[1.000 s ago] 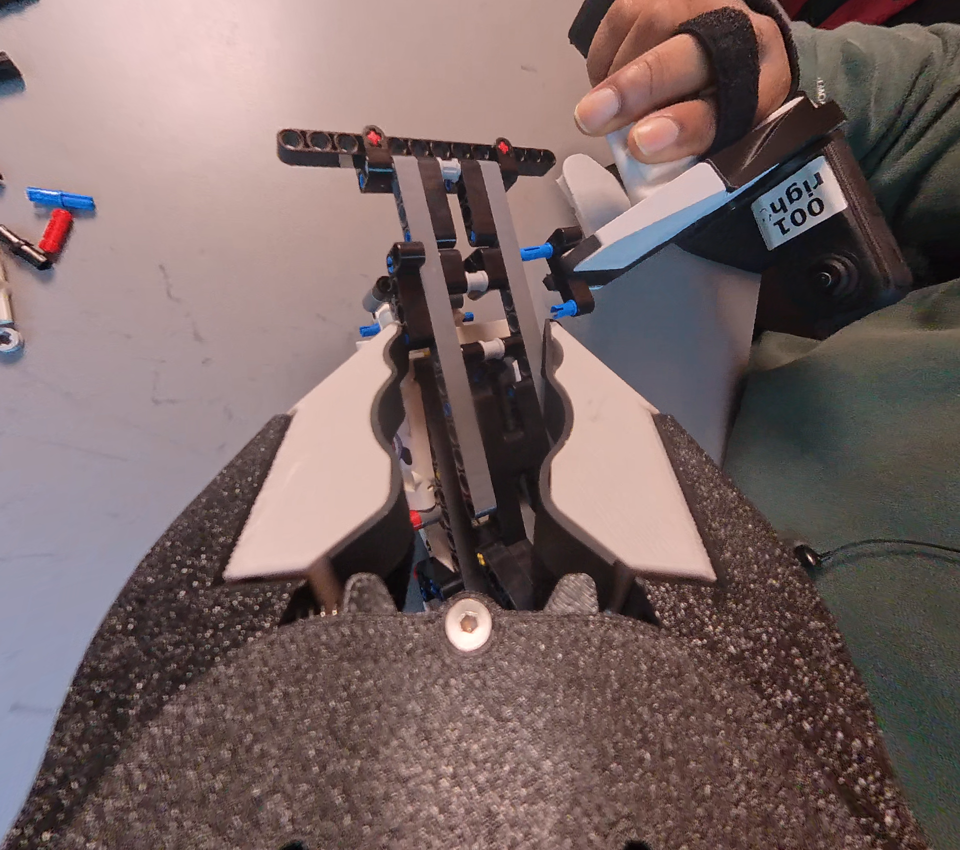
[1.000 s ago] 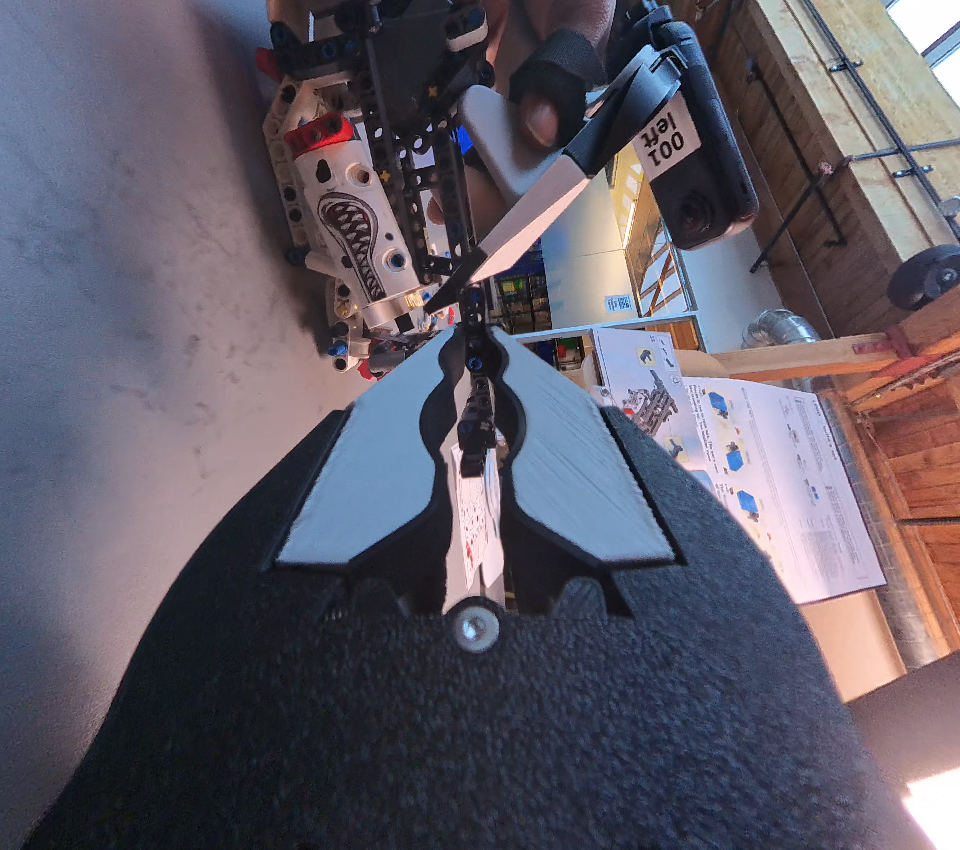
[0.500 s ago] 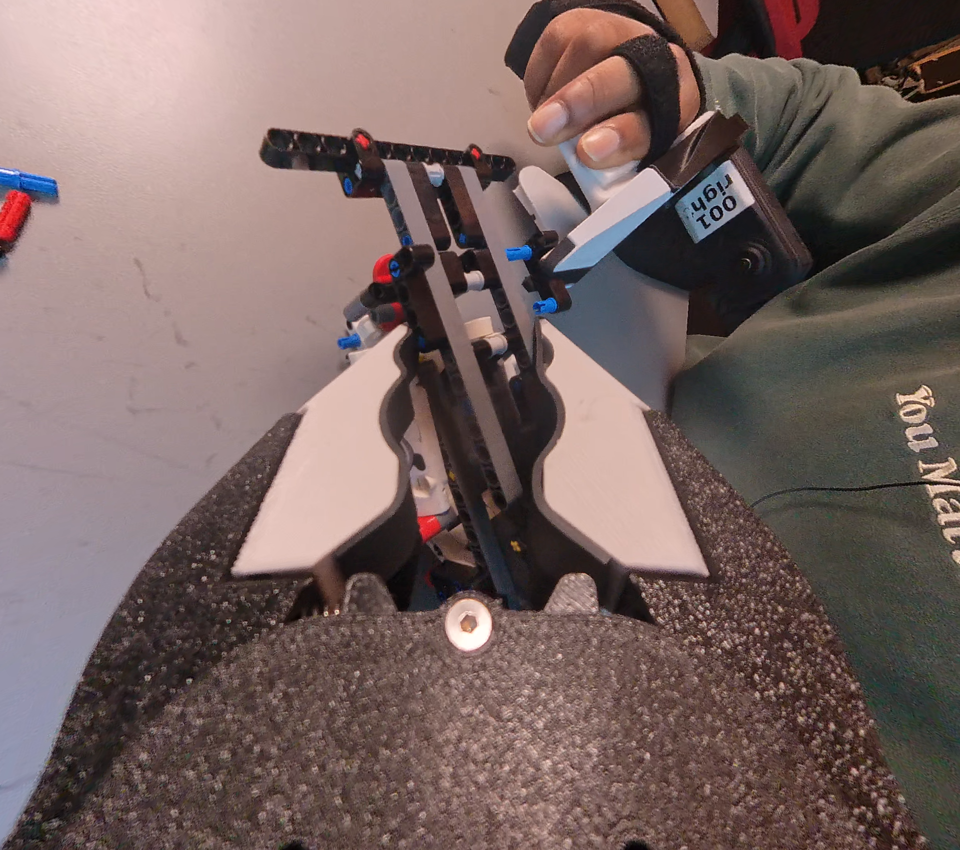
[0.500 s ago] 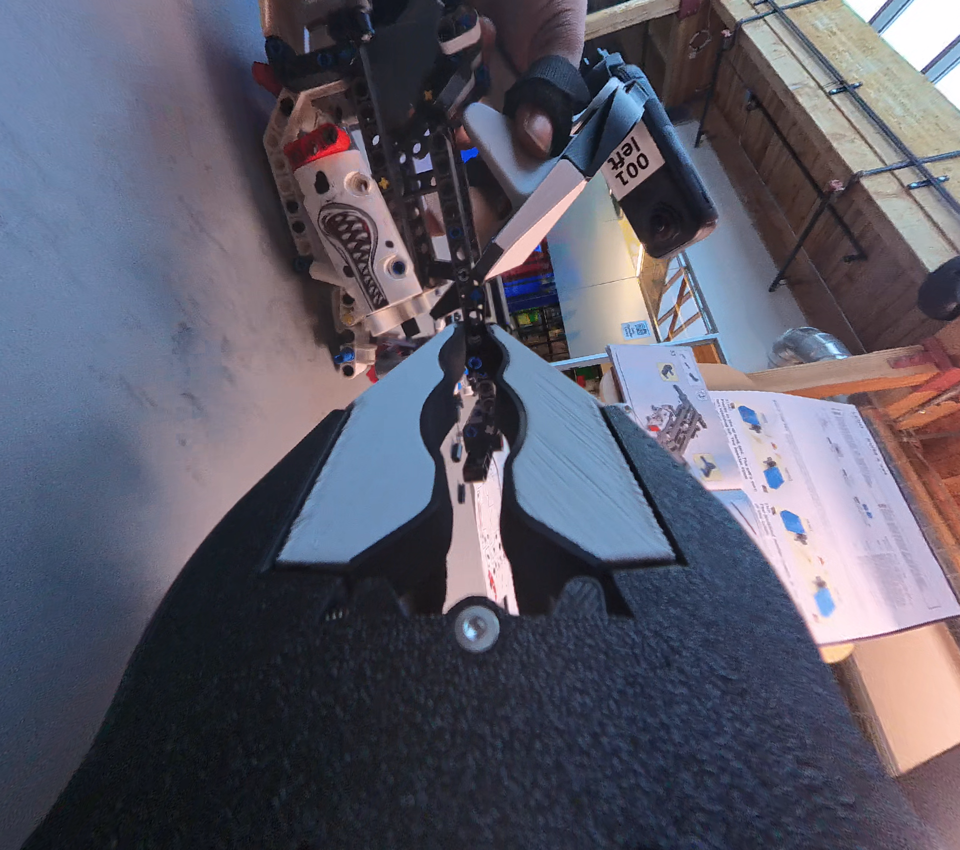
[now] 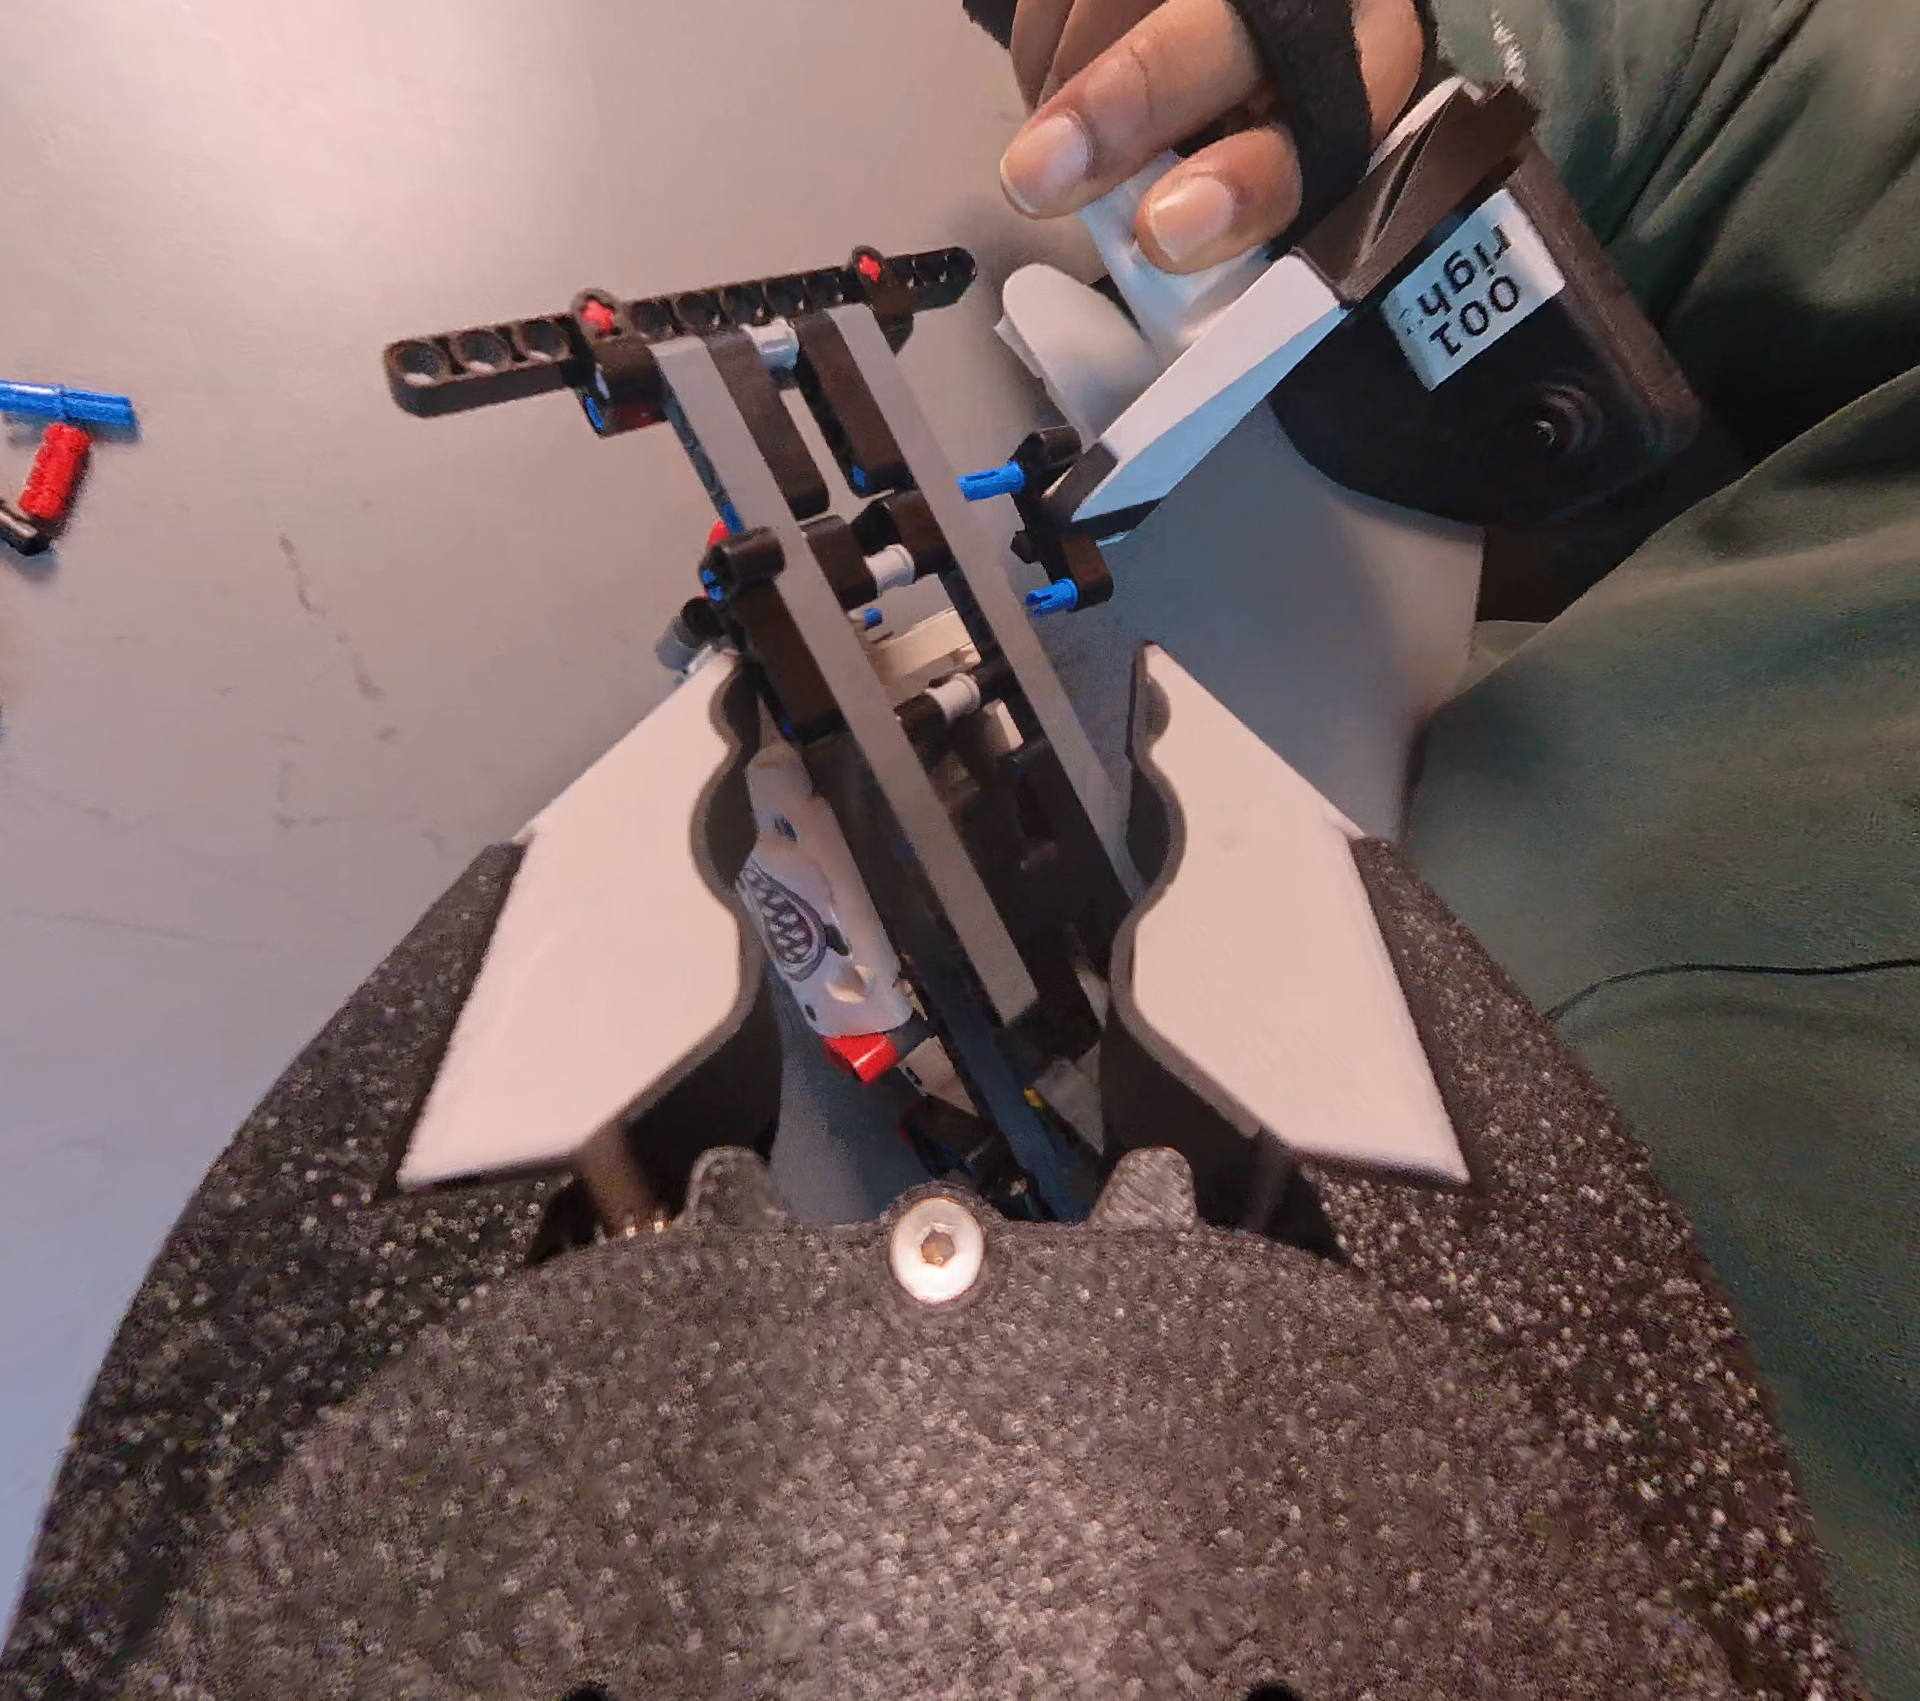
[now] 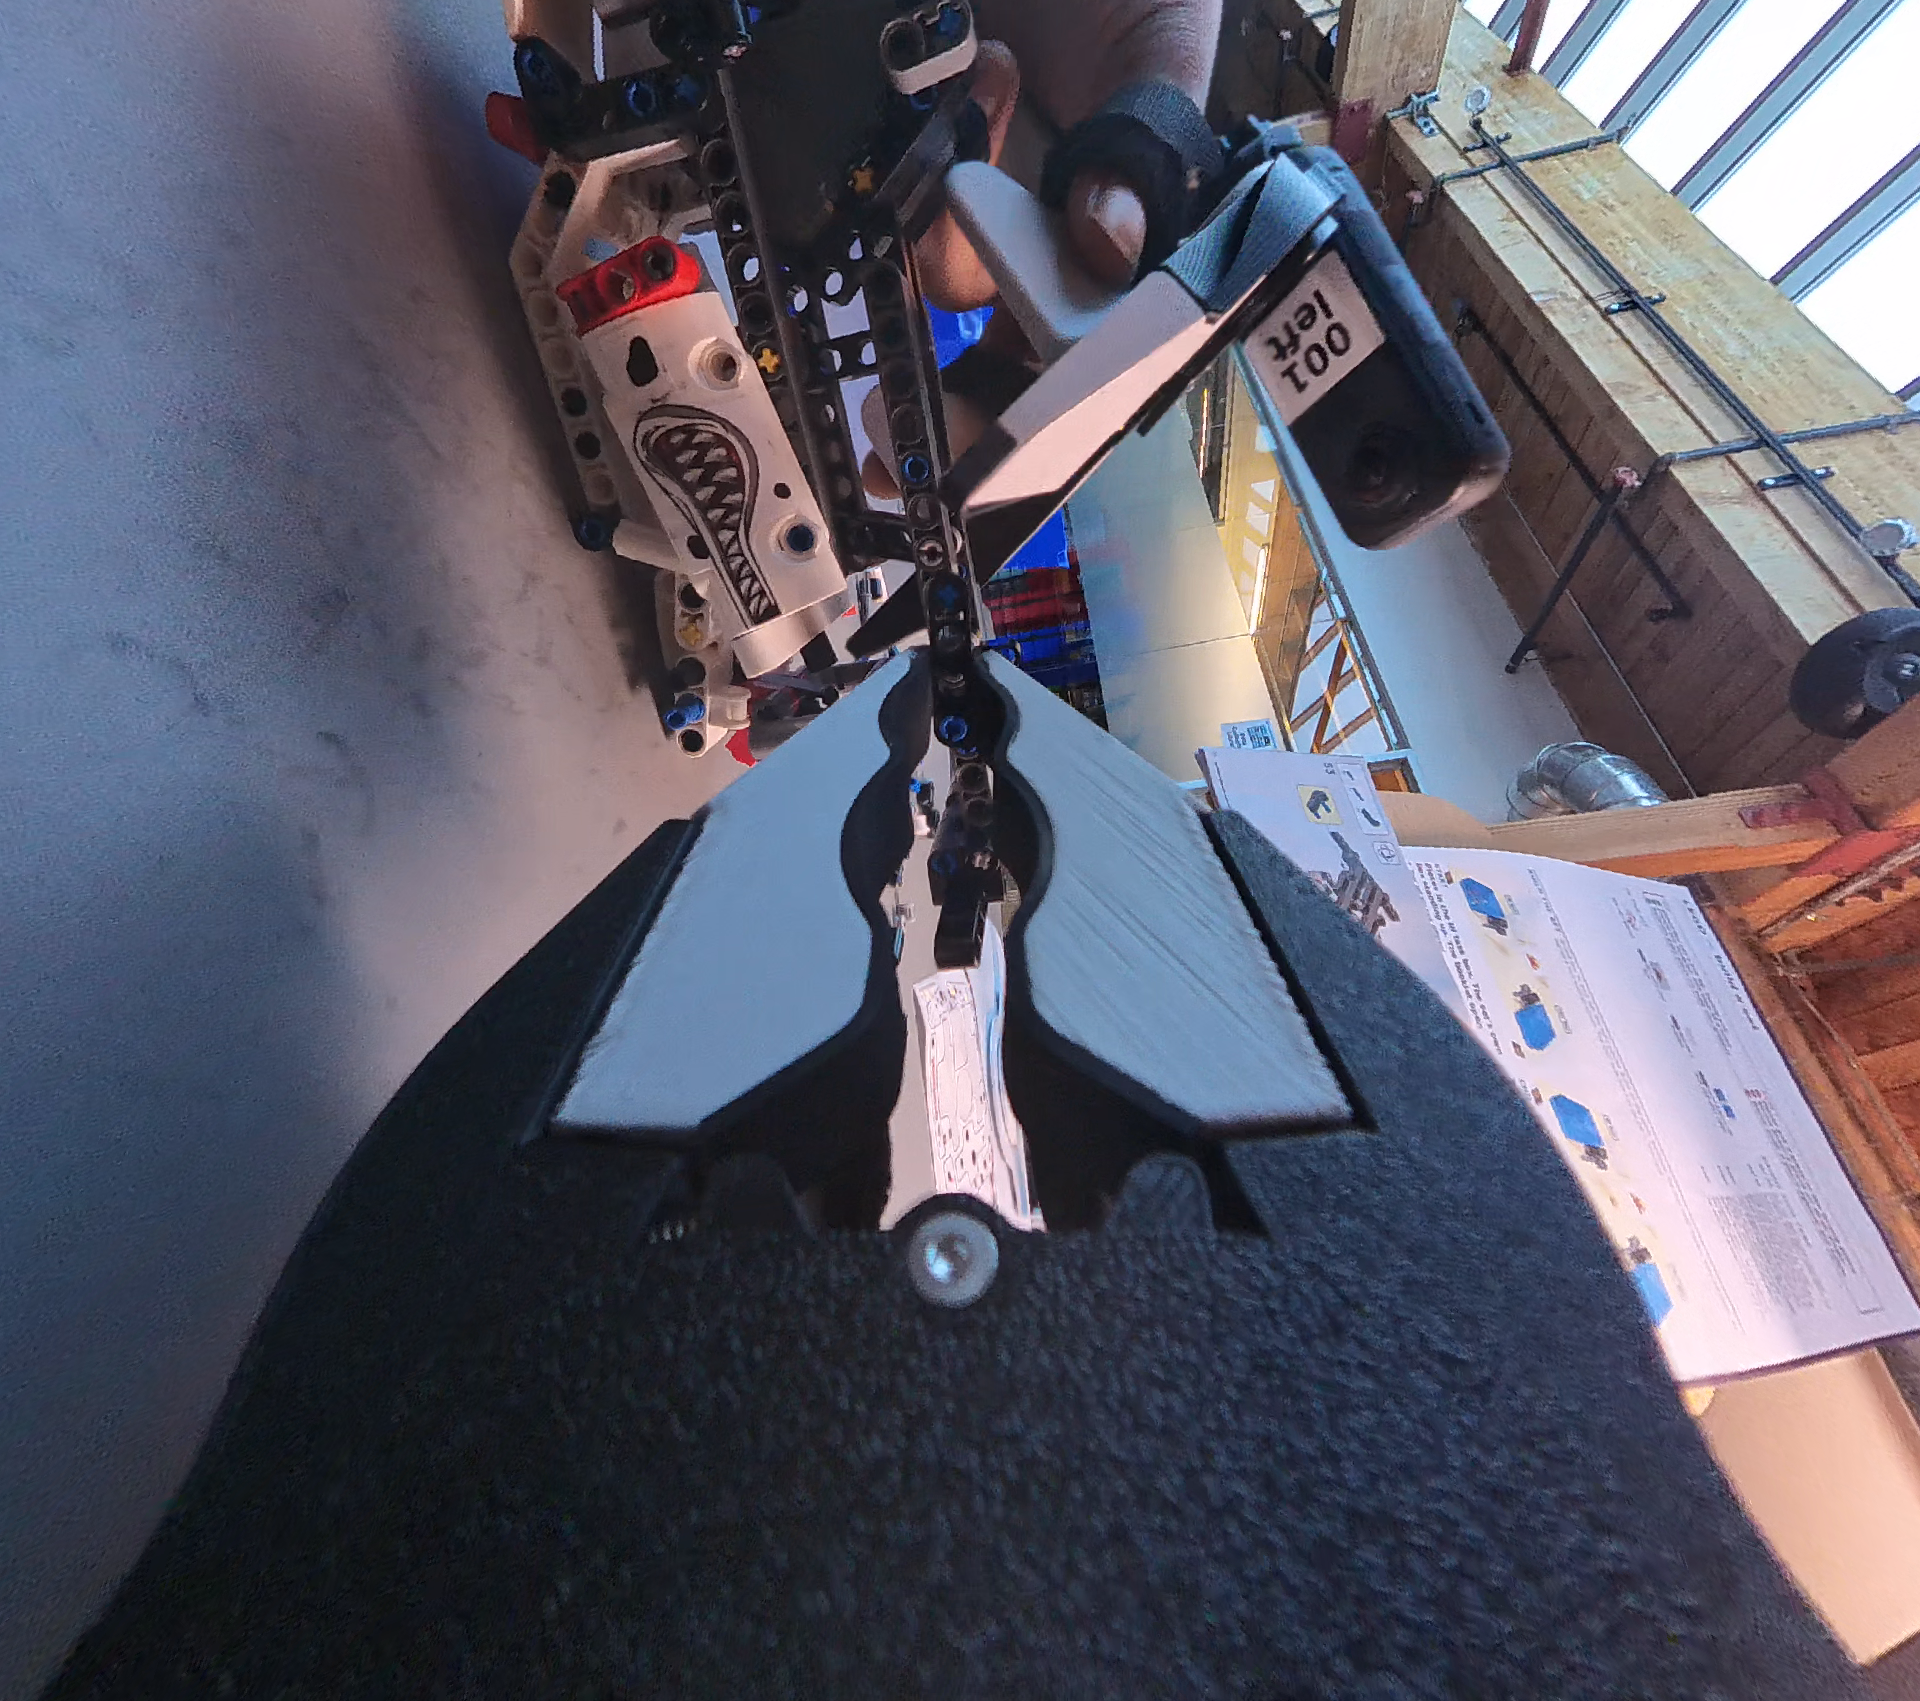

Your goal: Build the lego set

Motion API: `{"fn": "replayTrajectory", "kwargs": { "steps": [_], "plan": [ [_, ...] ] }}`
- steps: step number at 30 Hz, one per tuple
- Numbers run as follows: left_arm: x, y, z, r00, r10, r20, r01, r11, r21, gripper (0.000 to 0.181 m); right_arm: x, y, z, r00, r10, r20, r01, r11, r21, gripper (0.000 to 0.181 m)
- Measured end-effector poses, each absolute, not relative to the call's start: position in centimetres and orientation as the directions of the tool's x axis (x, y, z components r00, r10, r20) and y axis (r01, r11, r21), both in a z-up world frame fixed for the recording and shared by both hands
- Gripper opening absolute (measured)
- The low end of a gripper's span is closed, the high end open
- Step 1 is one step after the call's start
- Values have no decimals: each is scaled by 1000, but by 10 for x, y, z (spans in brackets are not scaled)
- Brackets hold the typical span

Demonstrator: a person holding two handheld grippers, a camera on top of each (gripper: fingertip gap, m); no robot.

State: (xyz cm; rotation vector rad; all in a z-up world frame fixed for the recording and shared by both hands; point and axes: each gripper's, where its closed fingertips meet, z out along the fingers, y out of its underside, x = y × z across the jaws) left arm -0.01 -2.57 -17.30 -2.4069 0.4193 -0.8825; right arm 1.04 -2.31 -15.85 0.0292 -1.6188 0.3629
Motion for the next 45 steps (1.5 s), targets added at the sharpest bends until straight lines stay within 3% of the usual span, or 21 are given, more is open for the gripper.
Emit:
{"fn": "replayTrajectory", "kwargs": {
  "steps": [2, 4, 8, 19, 33, 45],
  "plan": [
    [2, -27, -180, 785, -457, 418, -179, -814, -553, 75, 10, -25, -157, -91, 202, 975, -253, 943, -219, 6],
    [0, -25, -187, 828, -450, 334, -235, -820, -522, 67, 11, -26, -157, -93, 202, 975, -271, 937, -220, 6],
    [3, -27, -186, 818, -473, 328, -266, -815, -514, 64, 15, -26, -156, -97, 220, 971, -292, 926, -240, 6],
    [11, -30, -183, 675, -535, 509, -234, -809, -540, 56, 21, -29, -158, -92, 263, 960, -355, 893, -278, 6],
    [15, -34, -182, 647, -557, 521, -240, -797, -554, 55, 16, -28, -157, -65, 216, 974, -377, 899, -224, 6],
    [14, -34, -182, 648, -561, 516, -242, -793, -559, 55, 14, -25, -158, -75, 235, 969, -370, 896, -246, 7]
  ]
}}
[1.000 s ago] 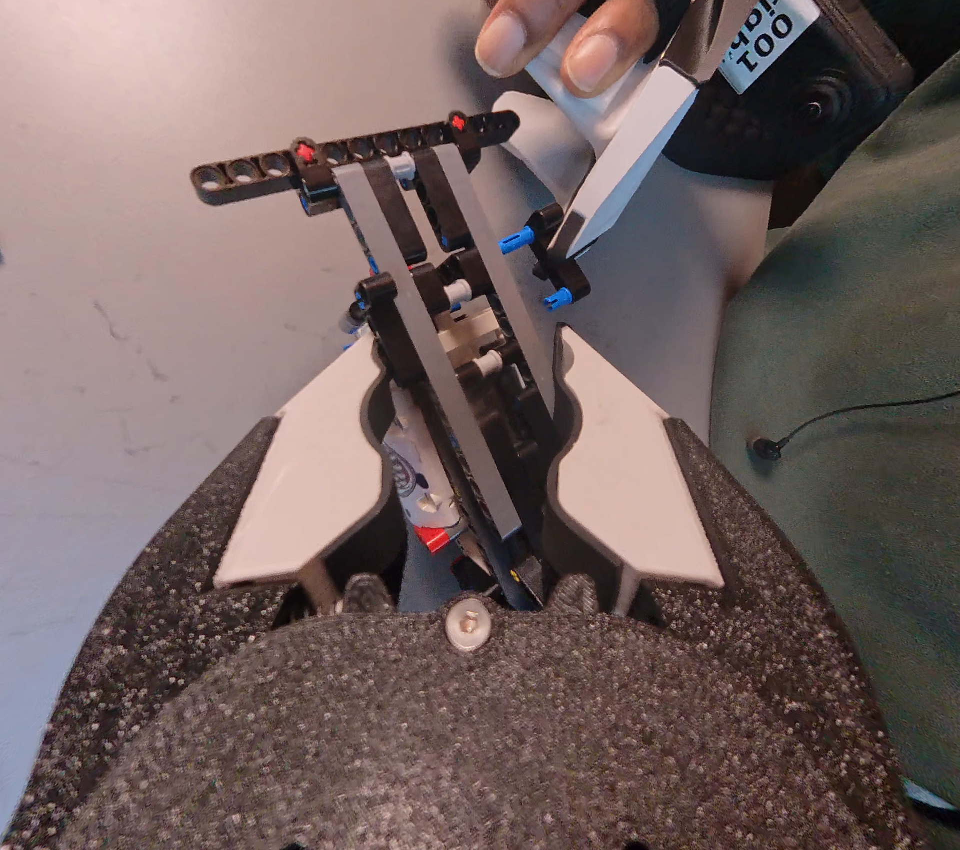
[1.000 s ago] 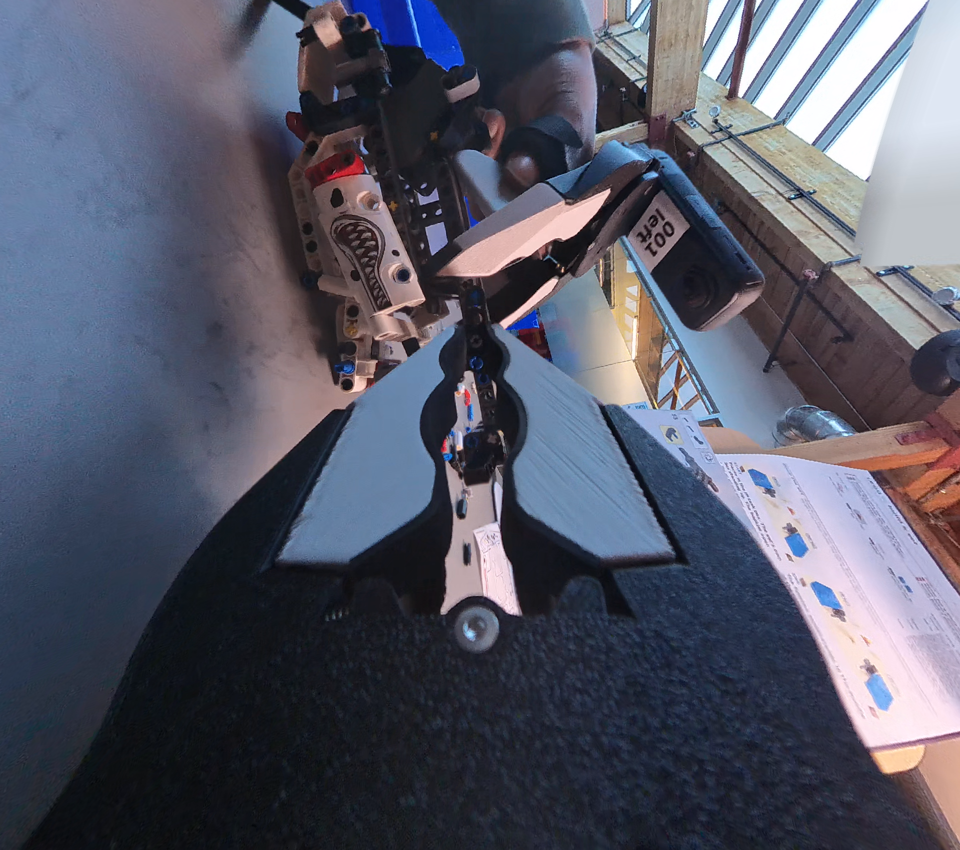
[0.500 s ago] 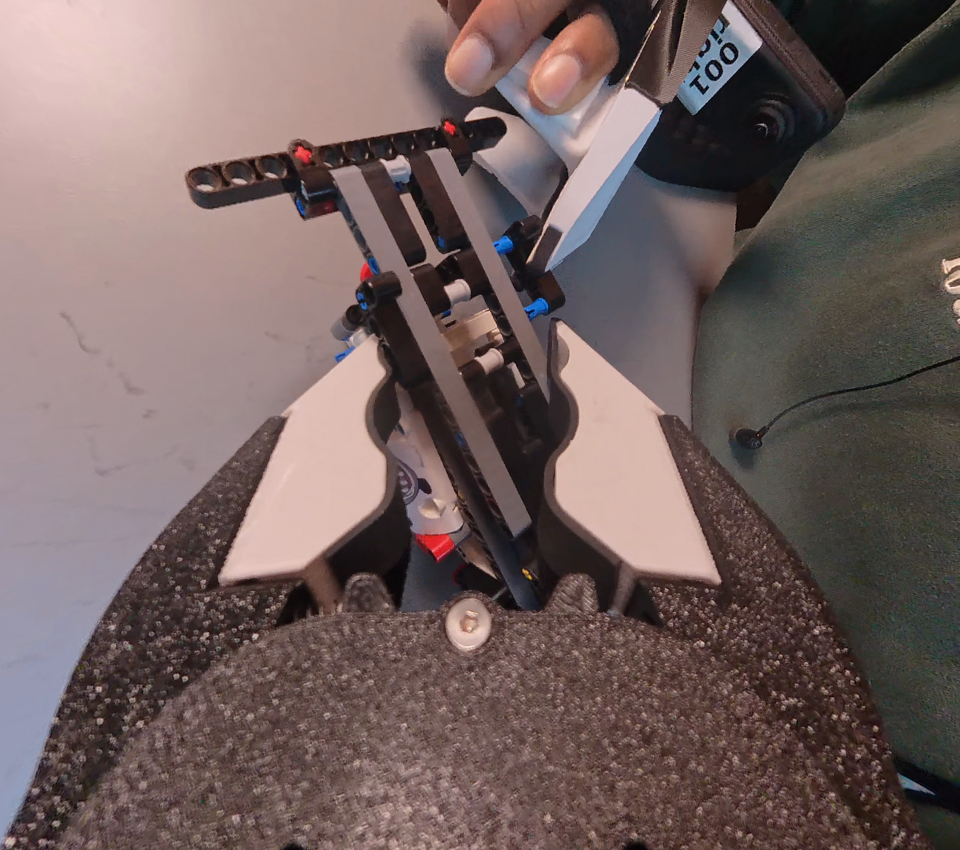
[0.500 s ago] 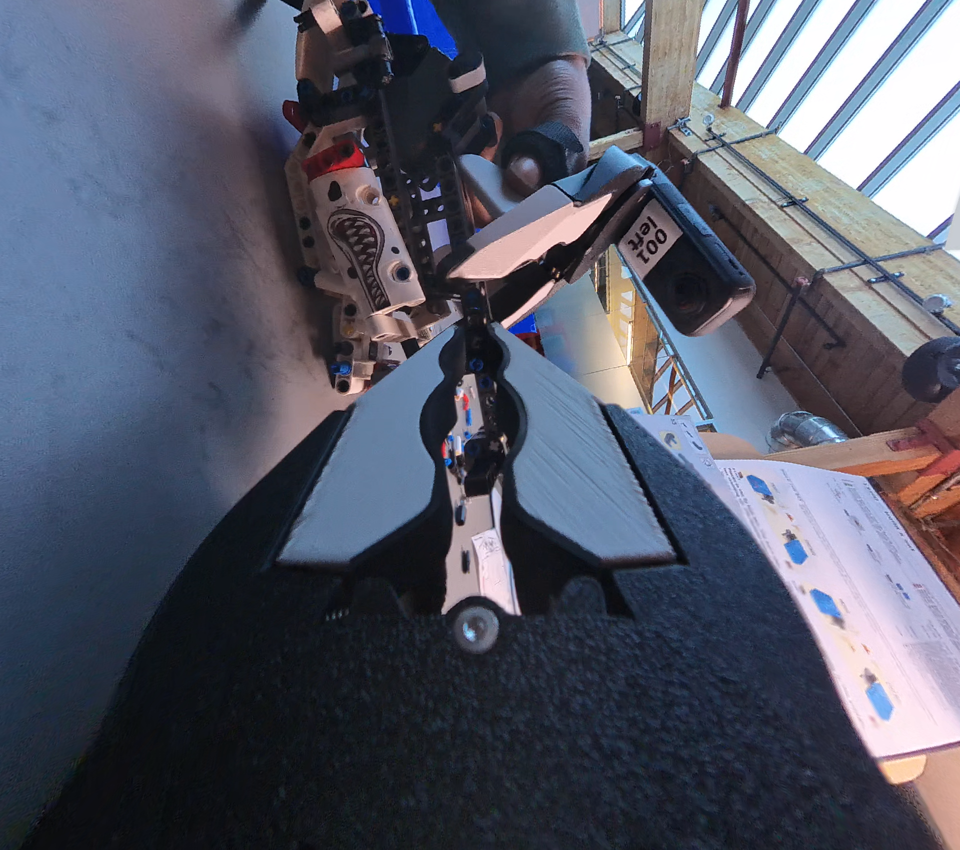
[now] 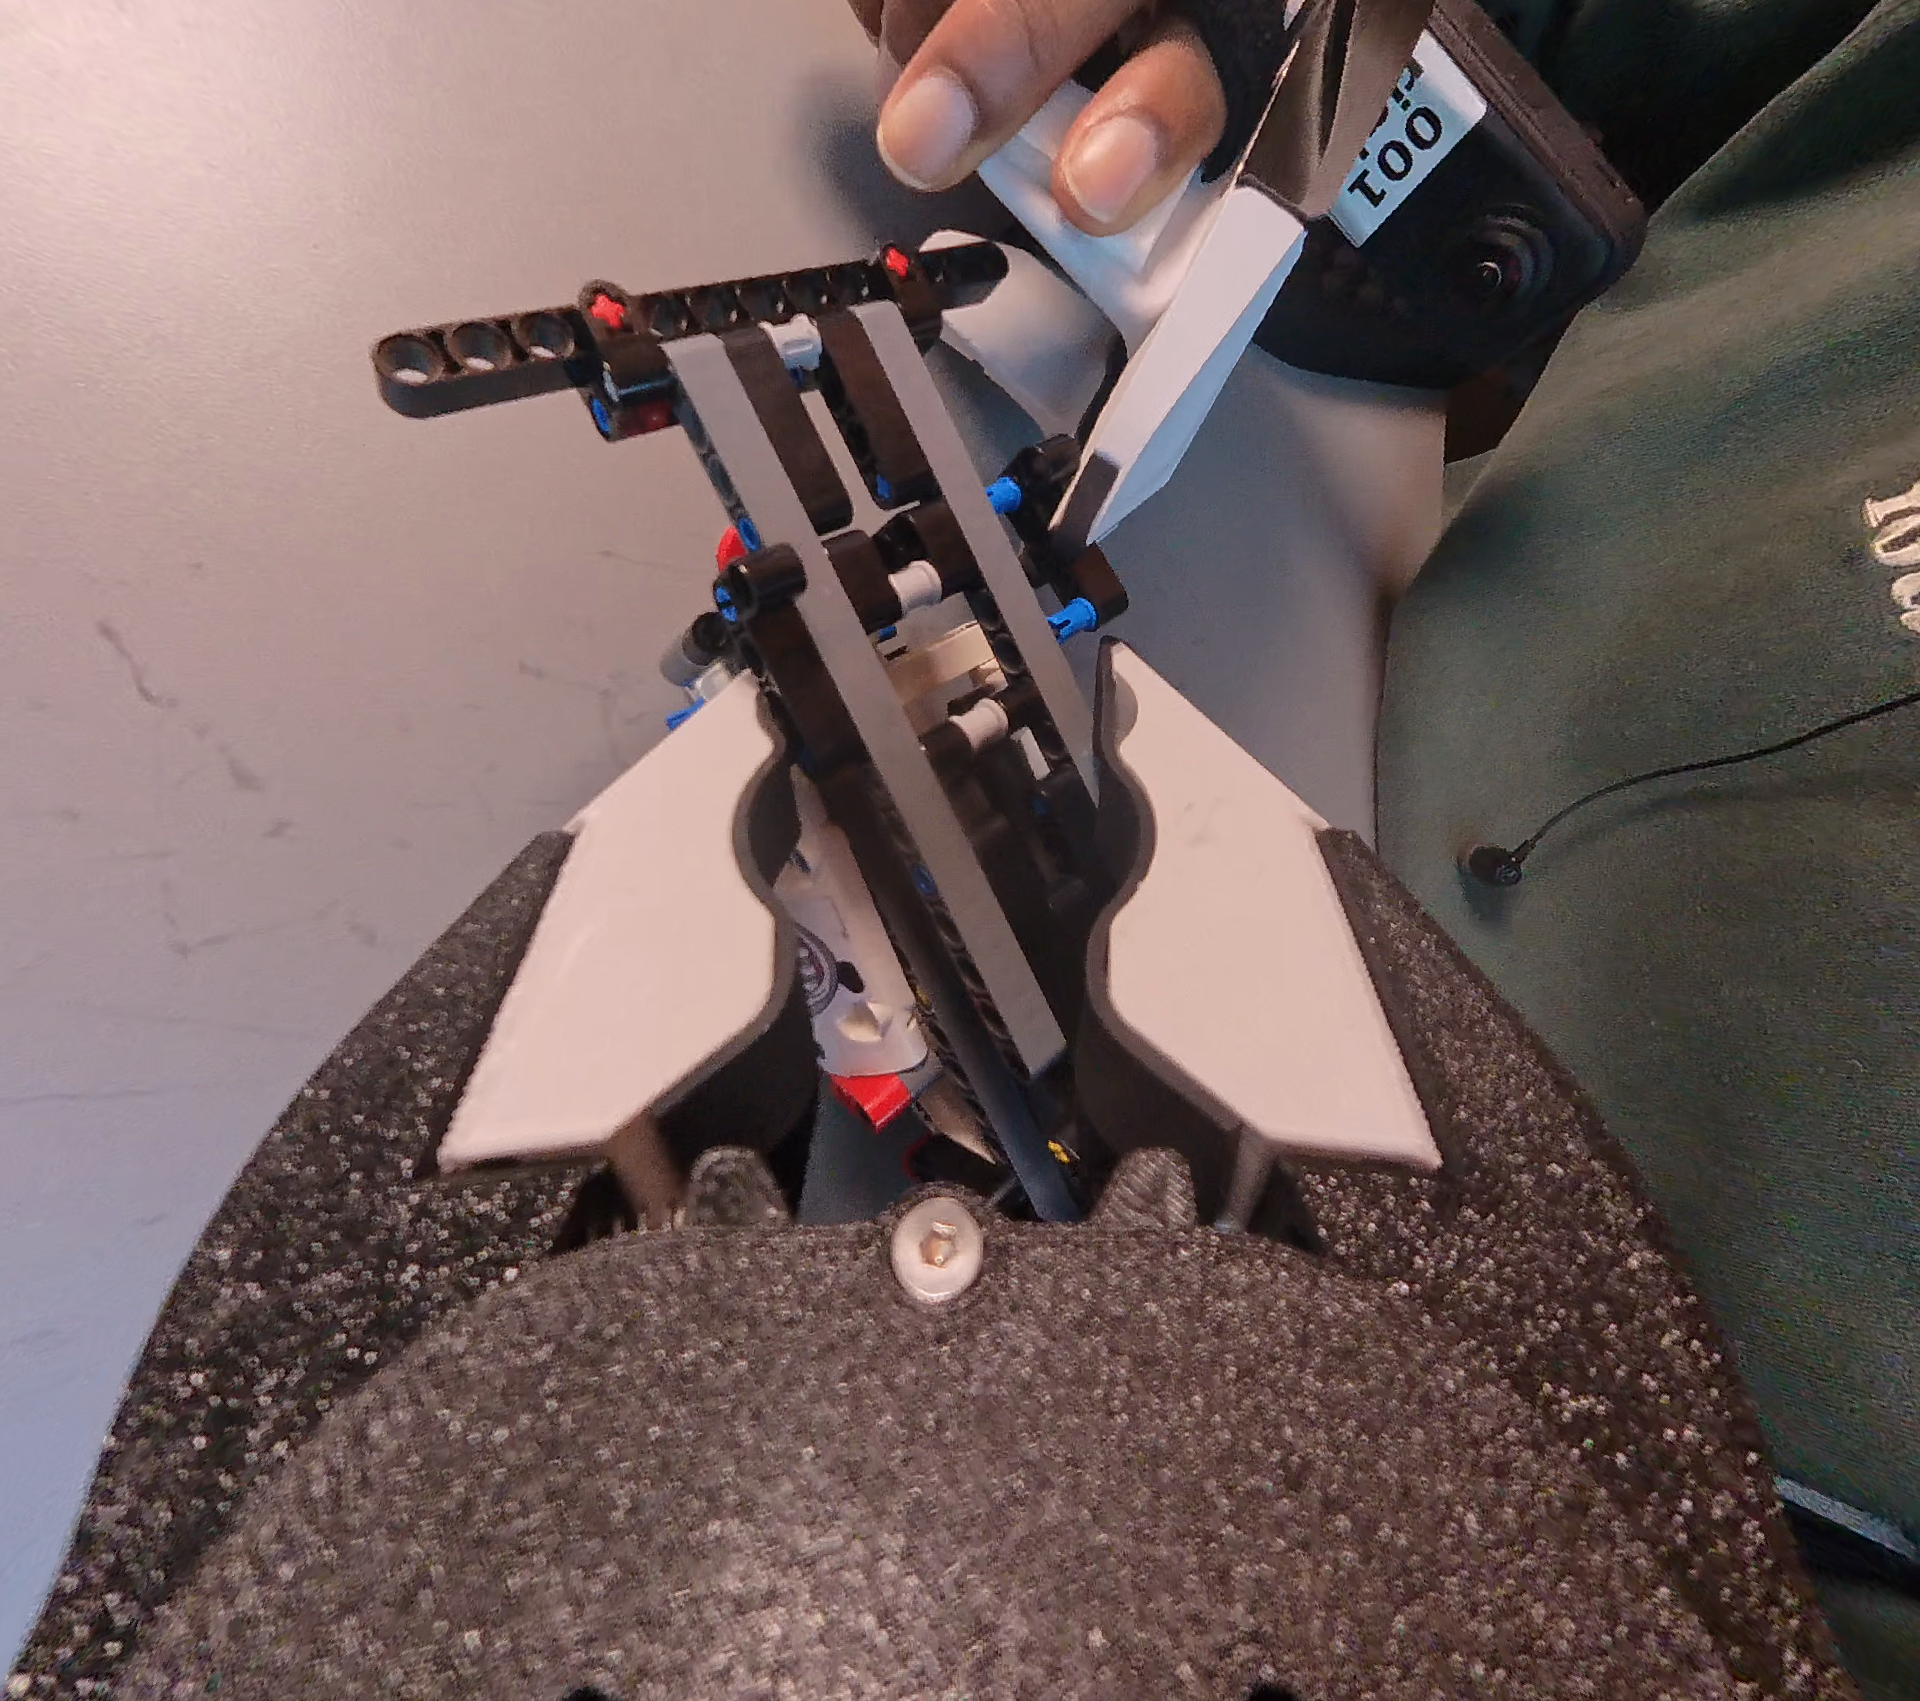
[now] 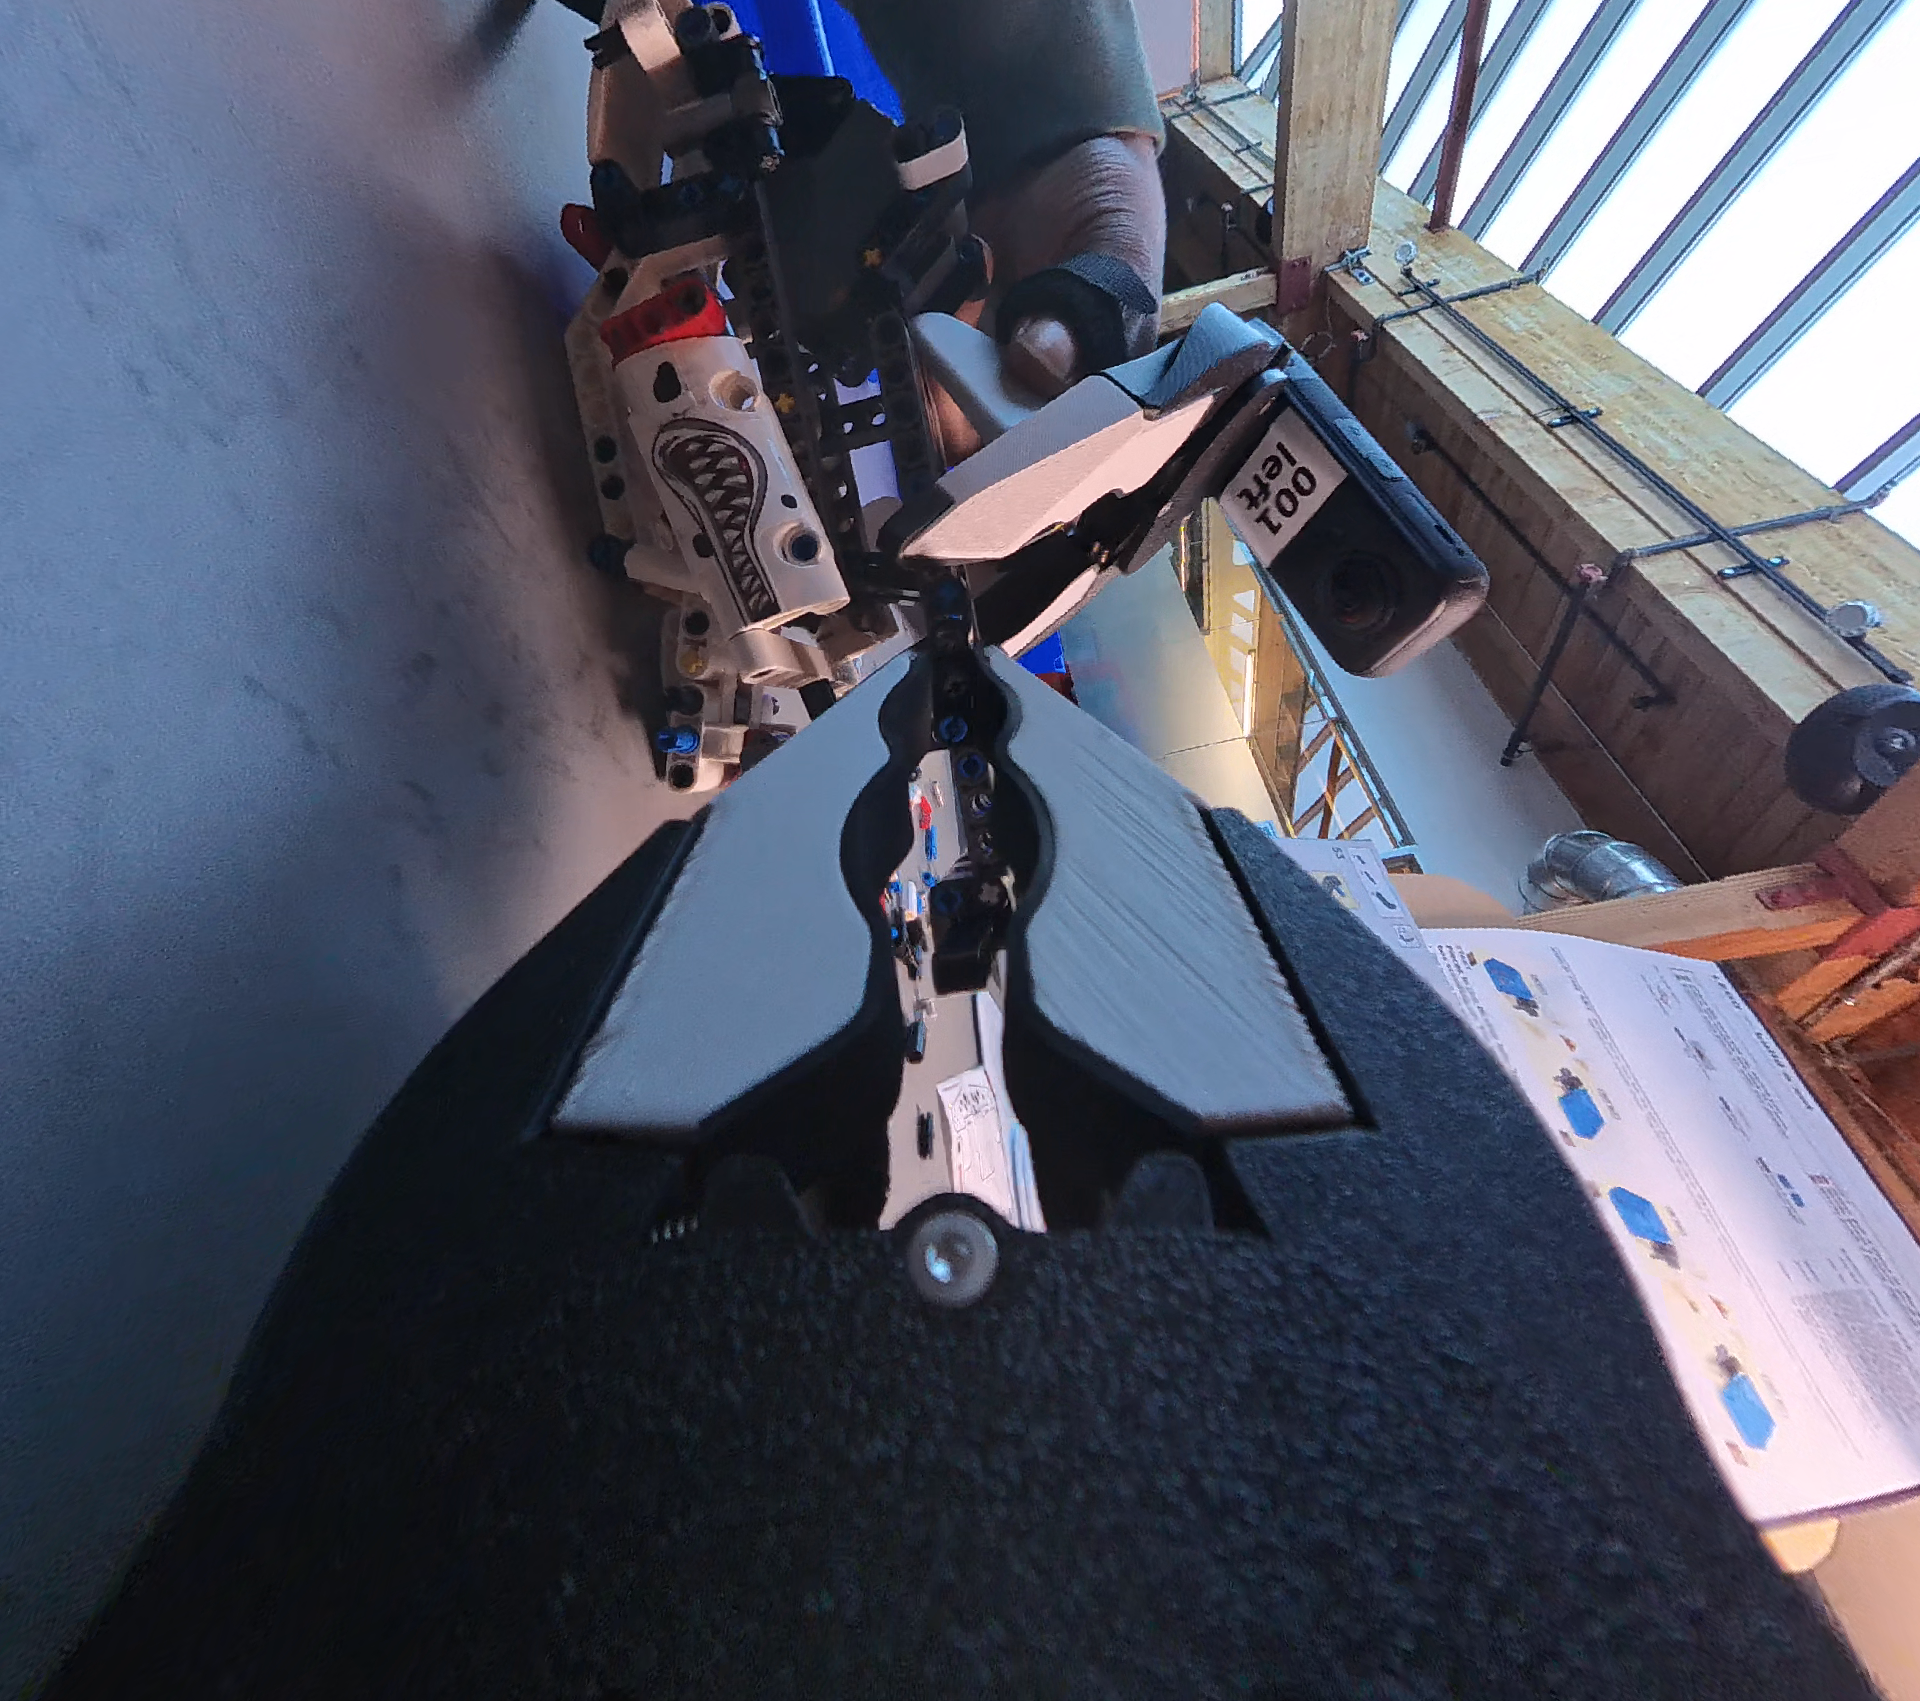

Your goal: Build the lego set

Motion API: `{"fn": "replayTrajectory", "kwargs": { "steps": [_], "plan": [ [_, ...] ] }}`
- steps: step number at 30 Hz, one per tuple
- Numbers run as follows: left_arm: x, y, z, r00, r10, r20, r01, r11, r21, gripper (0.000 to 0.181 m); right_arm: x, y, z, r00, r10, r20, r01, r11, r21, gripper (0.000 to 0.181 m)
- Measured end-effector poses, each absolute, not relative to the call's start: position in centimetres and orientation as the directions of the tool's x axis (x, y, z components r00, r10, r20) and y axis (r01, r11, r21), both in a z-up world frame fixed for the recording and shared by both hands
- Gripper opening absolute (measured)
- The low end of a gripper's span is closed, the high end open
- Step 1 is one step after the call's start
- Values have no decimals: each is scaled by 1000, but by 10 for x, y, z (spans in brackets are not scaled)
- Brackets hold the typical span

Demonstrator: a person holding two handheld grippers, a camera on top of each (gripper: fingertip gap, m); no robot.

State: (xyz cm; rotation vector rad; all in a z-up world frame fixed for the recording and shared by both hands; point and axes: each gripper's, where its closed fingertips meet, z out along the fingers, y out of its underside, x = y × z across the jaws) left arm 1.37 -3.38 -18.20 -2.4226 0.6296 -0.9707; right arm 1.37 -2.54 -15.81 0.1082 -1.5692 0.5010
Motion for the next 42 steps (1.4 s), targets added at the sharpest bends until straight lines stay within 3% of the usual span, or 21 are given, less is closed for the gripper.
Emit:
{"fn": "replayTrajectory", "kwargs": {
  "steps": [8, 12, 19, 34, 39, 42],
  "plan": [
    [17, -37, -181, 609, -583, 537, -268, -789, -553, 56, 15, -27, -160, -55, 44, 998, -376, 925, -62, 7],
    [18, -37, -182, 600, -587, 544, -274, -789, -550, 56, 15, -27, -161, -64, -2, 998, -364, 931, -22, 6],
    [20, -38, -181, 594, -580, 557, -252, -792, -555, 56, 15, -26, -158, -61, 111, 992, -317, 940, -125, 7],
    [20, -37, -181, 594, -573, 564, -240, -796, -556, 57, 12, -23, -159, -13, 69, 998, -262, 963, -70, 7],
    [18, -37, -179, 601, -579, 551, -232, -786, -573, 60, 16, -24, -167, -69, 77, 995, -262, 961, -92, 27],
    [14, -38, -174, 629, -581, 516, -226, -772, -594, 68, 28, -28, -165, -128, 133, 983, -285, 944, -165, 33]
  ]
}}
